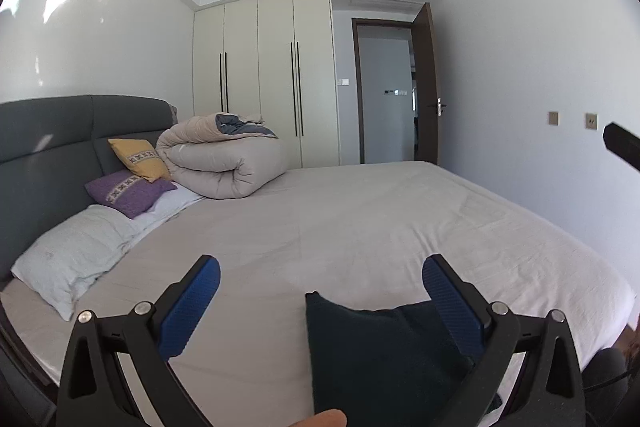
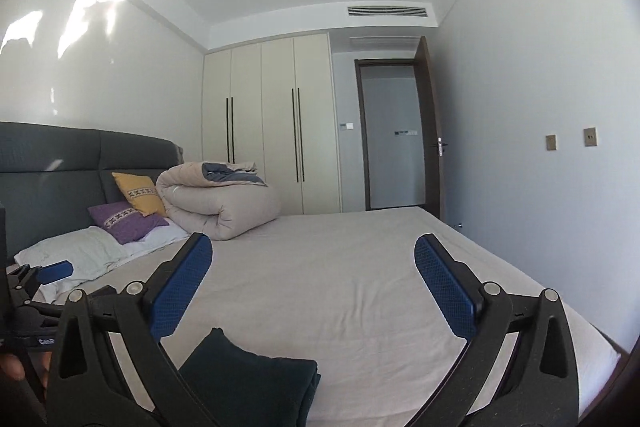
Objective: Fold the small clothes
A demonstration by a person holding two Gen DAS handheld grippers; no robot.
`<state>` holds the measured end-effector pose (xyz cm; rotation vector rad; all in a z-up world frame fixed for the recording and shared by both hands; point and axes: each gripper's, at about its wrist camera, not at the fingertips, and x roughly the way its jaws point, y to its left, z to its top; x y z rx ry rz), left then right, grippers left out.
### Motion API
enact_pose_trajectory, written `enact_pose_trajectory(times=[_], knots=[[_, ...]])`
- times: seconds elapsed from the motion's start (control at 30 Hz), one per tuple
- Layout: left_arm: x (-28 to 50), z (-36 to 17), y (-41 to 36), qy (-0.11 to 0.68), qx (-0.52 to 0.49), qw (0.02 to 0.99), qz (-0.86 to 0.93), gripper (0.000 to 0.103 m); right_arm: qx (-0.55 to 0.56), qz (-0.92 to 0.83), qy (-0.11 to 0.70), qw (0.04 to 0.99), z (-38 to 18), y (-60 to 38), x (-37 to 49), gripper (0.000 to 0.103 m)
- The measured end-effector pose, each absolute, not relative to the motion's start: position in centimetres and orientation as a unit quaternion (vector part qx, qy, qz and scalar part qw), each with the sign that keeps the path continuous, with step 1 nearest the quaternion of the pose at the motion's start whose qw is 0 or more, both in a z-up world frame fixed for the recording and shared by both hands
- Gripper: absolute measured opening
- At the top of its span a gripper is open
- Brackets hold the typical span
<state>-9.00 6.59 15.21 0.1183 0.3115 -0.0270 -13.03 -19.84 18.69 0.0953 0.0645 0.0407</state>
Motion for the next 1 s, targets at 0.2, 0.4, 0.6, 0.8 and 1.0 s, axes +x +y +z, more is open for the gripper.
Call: enact_pose_trajectory(times=[0.2,0.4,0.6,0.8,1.0], knots=[[-6.7,12.4,7.2,0.231,0.041,0.972,0.001,0.103,0.055,0.042,0.134,0.989,16.4,-18.1,-11.4,0.103],[-4.6,7.8,7.1,0.323,0.04,0.945,0.014,0.103,0.083,0.001,0.266,0.96,10.5,-18.7,-7.0,0.103],[-4.0,4.0,6.3,0.38,0.041,0.924,0.003,0.103,0.071,-0.013,0.335,0.939,5.6,-18.3,-5.8,0.103],[-3.3,2.8,7.0,0.409,0.026,0.912,0.001,0.103,0.089,-0.01,0.395,0.914,0.3,-17.3,-4.8,0.103],[-3.3,2.4,7.1,0.416,0.024,0.909,0.001,0.103,0.094,-0.008,0.416,0.904,-1.5,-16.5,-4.8,0.103]])
